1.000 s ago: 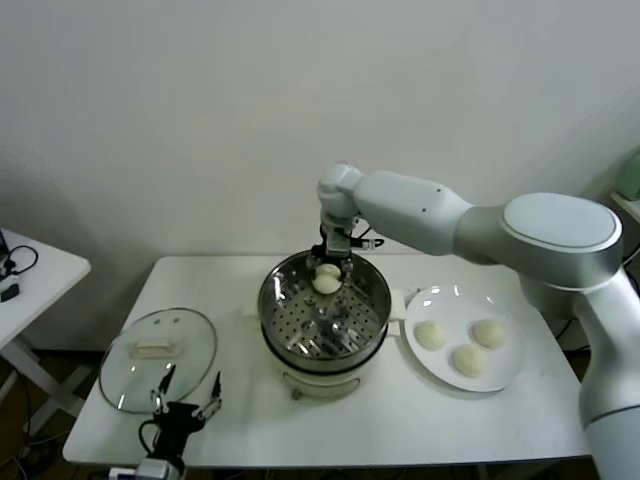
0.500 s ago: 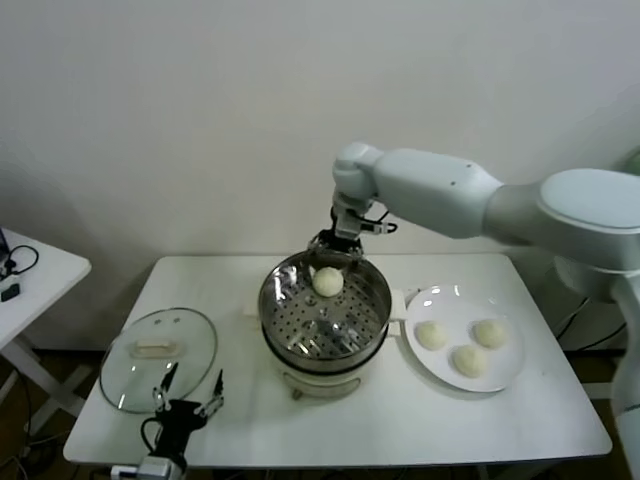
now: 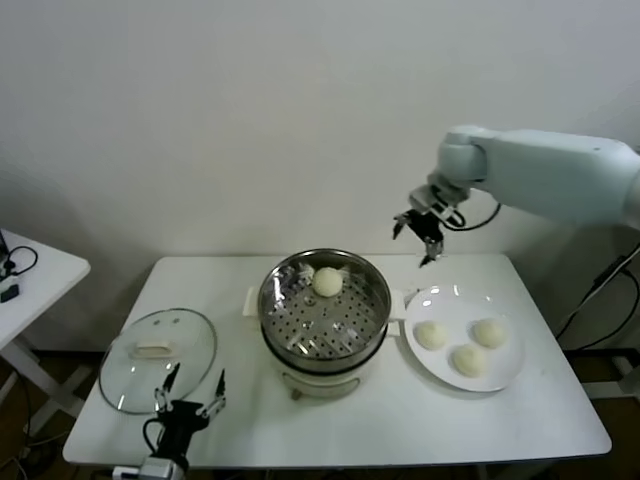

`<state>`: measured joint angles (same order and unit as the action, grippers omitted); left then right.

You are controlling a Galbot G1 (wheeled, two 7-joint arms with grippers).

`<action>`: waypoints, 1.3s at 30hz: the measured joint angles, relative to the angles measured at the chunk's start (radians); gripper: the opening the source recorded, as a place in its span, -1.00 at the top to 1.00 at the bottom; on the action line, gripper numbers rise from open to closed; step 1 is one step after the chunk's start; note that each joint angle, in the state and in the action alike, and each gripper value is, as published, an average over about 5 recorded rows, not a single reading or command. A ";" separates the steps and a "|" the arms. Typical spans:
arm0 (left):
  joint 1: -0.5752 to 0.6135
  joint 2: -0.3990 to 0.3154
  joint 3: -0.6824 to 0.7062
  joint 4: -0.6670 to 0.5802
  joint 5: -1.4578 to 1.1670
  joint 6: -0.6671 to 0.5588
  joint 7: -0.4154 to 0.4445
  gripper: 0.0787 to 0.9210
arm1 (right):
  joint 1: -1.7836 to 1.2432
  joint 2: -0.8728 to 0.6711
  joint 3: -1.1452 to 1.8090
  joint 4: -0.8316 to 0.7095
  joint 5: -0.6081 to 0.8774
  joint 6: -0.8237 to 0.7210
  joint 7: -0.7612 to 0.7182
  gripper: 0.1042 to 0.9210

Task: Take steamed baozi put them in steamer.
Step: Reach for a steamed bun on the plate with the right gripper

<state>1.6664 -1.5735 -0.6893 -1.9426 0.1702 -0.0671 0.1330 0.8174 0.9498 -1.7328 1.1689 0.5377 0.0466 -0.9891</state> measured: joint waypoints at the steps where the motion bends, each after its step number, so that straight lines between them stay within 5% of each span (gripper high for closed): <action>1: 0.000 0.000 -0.001 0.002 0.000 0.000 0.000 -0.77 | -0.013 -0.017 0.004 0.007 0.010 -0.021 0.005 -0.76; 16: 0.006 -0.011 -0.009 0.015 0.014 0.001 0.001 -0.77 | -0.268 -0.123 0.147 0.018 -0.025 -0.206 0.054 -0.76; 39: 0.008 -0.020 -0.012 0.029 0.026 -0.002 0.002 -0.77 | -0.460 -0.103 0.267 -0.059 -0.132 -0.278 0.109 -0.76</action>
<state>1.6741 -1.5938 -0.7011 -1.9132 0.1967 -0.0695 0.1348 0.3576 0.8471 -1.4659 1.1094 0.4053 -0.2310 -0.8805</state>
